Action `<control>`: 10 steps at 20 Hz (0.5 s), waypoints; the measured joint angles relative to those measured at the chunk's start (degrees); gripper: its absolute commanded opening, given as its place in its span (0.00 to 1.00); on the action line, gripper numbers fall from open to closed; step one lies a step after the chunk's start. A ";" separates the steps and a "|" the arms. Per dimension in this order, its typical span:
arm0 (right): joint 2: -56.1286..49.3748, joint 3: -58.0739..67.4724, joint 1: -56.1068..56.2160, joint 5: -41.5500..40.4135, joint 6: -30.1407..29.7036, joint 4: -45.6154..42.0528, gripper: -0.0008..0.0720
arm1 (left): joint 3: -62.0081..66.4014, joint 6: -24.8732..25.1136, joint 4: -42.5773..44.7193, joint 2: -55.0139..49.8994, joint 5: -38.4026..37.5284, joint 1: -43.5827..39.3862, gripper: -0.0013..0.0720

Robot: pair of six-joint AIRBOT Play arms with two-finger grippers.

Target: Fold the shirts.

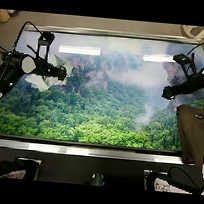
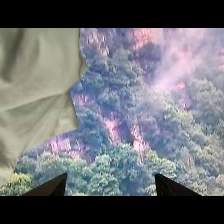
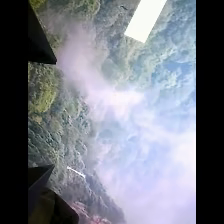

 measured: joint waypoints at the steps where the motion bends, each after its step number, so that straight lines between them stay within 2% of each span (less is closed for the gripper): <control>1: 0.00 0.00 0.00 -1.07 -0.02 0.04 0.94 | 0.00 -0.04 0.17 -0.55 2.27 0.22 0.85; 2: 0.00 0.00 0.00 -2.01 -0.02 0.11 0.94 | 0.00 -0.07 0.26 -1.22 4.44 0.46 0.63; 3: 0.00 0.00 0.00 -2.80 -0.02 0.20 0.94 | 0.04 -0.11 0.46 -2.21 6.47 0.59 0.62; 4: -0.02 0.00 0.00 -3.37 -0.02 0.22 0.94 | 0.33 -0.26 0.76 -3.32 8.04 0.87 0.63; 5: -0.07 0.00 0.00 -4.02 -0.04 0.24 0.94 | 1.18 -0.94 1.29 -4.83 9.53 1.46 0.77; 8: -0.37 0.00 0.00 -4.96 -0.13 0.33 0.94 | 8.13 -6.19 2.80 -11.26 9.97 6.14 0.79; 10: -0.50 0.00 0.00 -5.20 -0.24 0.37 0.94 | 15.02 -11.76 2.69 -16.46 6.40 10.73 0.79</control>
